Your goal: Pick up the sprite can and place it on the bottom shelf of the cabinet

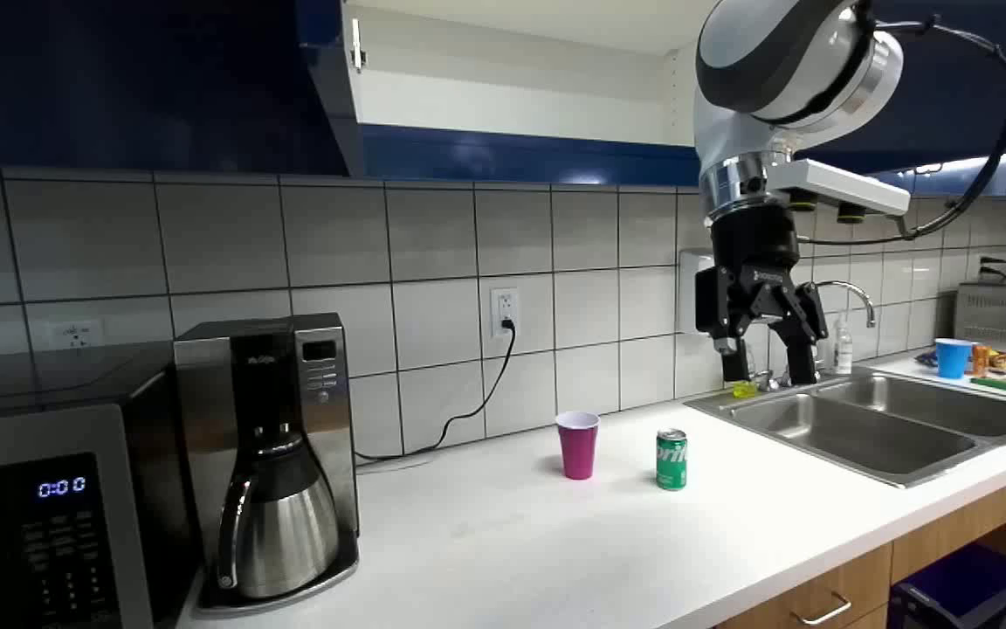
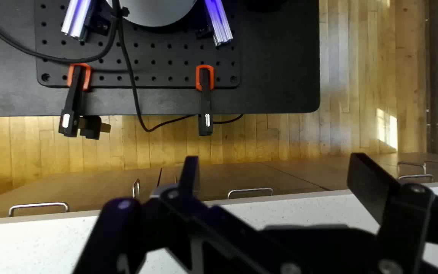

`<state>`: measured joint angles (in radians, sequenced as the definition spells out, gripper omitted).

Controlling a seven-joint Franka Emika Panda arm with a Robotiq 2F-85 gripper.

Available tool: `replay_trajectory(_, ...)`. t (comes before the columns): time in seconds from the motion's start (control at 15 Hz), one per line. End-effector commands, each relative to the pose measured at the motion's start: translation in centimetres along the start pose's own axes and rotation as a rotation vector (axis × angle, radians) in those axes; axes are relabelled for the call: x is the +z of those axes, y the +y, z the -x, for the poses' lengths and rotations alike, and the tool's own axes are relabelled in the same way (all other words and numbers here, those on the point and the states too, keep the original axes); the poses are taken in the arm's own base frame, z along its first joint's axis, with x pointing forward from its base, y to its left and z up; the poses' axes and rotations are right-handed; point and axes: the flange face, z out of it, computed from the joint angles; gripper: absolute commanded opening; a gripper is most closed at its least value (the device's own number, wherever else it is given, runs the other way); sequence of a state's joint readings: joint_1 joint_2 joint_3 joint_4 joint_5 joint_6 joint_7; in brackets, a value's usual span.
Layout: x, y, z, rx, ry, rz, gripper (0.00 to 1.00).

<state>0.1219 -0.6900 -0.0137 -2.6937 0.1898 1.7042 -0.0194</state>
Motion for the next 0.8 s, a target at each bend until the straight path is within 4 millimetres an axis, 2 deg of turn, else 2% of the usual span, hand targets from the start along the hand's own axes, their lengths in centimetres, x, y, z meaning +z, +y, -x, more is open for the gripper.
replay_trajectory(0.0, -0.04, 0.01, -0.01, 0.000, -0.002, 0.000, 1.00)
replay_trajectory(0.53, -0.03, 0.01, -0.02, 0.000, -0.002, 0.000, 1.00)
replay_trajectory(0.73, 0.33, 0.53, -0.98, 0.008, -0.002, 0.009, 1.00)
